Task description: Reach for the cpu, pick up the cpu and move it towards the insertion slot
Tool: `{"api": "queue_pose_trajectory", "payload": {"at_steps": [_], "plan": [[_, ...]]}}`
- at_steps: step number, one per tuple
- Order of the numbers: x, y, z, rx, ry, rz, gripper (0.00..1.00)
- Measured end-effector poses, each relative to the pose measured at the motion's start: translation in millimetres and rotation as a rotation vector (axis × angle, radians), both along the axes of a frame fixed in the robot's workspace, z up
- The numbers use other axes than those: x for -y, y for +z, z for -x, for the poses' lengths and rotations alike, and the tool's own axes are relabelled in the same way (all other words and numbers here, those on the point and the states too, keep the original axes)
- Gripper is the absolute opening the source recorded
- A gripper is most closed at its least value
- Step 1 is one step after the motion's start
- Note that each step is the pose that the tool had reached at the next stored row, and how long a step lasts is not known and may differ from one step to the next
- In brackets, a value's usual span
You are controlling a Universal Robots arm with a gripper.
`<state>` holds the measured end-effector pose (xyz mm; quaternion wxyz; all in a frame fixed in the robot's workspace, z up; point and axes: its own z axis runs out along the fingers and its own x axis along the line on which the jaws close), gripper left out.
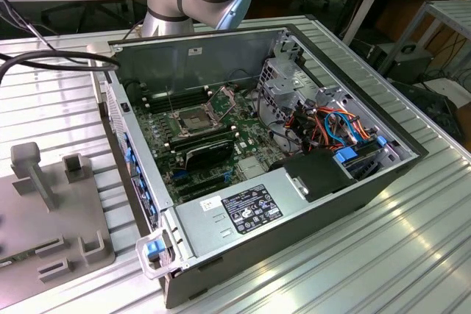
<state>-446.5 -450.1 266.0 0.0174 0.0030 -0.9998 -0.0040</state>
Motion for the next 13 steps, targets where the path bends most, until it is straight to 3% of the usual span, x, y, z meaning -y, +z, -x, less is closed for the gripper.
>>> {"api": "queue_pose_trajectory", "payload": {"at_steps": [13], "plan": [[0.0,7.5,0.0,0.0,0.0,0.0001,0.54]]}}
